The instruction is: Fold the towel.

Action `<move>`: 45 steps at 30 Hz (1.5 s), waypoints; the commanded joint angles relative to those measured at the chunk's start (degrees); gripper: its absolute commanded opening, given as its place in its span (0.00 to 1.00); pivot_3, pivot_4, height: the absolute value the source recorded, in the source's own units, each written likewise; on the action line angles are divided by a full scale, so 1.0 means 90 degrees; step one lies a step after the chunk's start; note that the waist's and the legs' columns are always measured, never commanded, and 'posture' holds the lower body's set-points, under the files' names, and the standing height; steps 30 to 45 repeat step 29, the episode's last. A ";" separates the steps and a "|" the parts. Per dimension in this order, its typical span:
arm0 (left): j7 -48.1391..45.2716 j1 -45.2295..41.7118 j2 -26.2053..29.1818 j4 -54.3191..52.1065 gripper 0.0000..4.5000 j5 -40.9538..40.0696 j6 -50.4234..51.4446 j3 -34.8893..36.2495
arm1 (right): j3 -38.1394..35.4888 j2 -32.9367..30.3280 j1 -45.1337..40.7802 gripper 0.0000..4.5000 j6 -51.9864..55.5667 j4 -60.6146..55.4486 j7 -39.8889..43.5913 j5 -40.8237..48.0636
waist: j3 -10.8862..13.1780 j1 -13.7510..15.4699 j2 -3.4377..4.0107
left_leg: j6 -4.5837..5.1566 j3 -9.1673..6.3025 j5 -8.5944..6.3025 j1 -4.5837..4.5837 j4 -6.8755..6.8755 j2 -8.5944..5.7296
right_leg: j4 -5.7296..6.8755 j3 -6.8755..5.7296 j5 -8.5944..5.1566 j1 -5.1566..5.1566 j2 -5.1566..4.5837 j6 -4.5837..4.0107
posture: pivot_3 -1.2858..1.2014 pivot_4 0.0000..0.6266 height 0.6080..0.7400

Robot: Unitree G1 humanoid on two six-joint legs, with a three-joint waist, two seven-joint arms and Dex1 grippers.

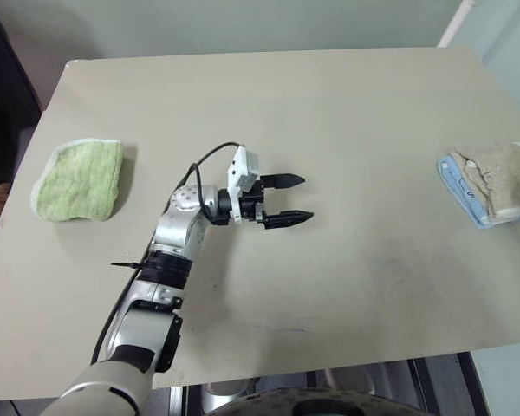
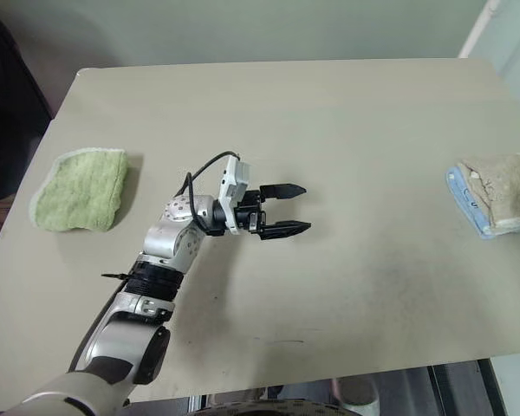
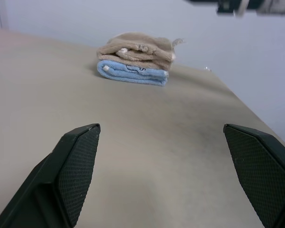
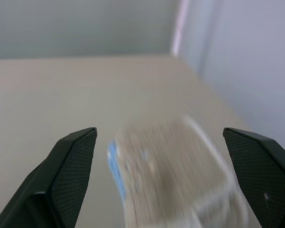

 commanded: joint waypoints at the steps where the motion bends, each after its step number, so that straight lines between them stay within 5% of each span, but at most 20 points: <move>1: -0.0239 0.0011 0.0100 -0.0171 1.00 -0.0180 0.0068 0.0139 | 0.0677 -0.0085 -0.0602 1.00 -0.0307 -0.0547 0.0473 0.0124 | 0.0000 -0.0001 0.0000 | 0.0000 0.0000 0.0001 0.0000 0.0001 0.0000 | 0.0001 0.0000 0.0000 -0.0001 0.0001 0.0001 | 0.52 0.24 1.00; 5: -0.0509 0.0252 0.0333 -0.0539 1.00 -0.0397 0.0309 0.0218 | 0.1638 0.0255 -0.0894 1.00 -0.0233 -0.0705 0.1276 0.0636 | 0.0000 -0.0001 -0.0002 | -0.0028 -0.0002 0.0026 -0.0001 -0.0001 0.0005 | 0.0001 -0.0003 -0.0001 -0.0001 0.0008 0.0004 | 0.52 0.24 1.00; 10: -0.0472 0.0704 0.0728 -0.1270 1.00 -0.0762 0.0752 0.0496 | 0.2902 0.0530 -0.0907 1.00 -0.0863 -0.0553 0.2448 -0.0069 | -0.0001 0.0027 0.0000 | -0.0035 0.0000 0.0046 -0.0012 0.0005 0.0003 | -0.0002 -0.0003 -0.0014 -0.0003 0.0003 0.0020 | 0.52 0.24 1.00; 22: 0.0008 0.2227 0.1351 -0.3100 1.00 -0.1384 0.0655 0.1442 | 0.4555 0.0705 -0.1305 1.00 -0.1059 0.0120 0.4232 -0.0569 | -0.0004 -0.0018 -0.0007 | -0.0041 0.0005 0.0046 -0.0001 0.0003 0.0004 | -0.0004 -0.0007 -0.0035 0.0004 0.0000 -0.0013 | 0.52 0.24 1.00; 45: 0.0594 0.2794 0.1302 -0.3789 1.00 -0.1542 0.0798 0.1515 | 0.4942 0.0824 -0.1514 1.00 -0.1148 0.0480 0.4774 -0.0835 | -0.0005 -0.0023 -0.0010 | -0.0053 0.0002 0.0054 0.0007 0.0002 0.0005 | 0.0010 -0.0007 -0.0063 0.0006 0.0000 -0.0079 | 0.52 0.24 1.00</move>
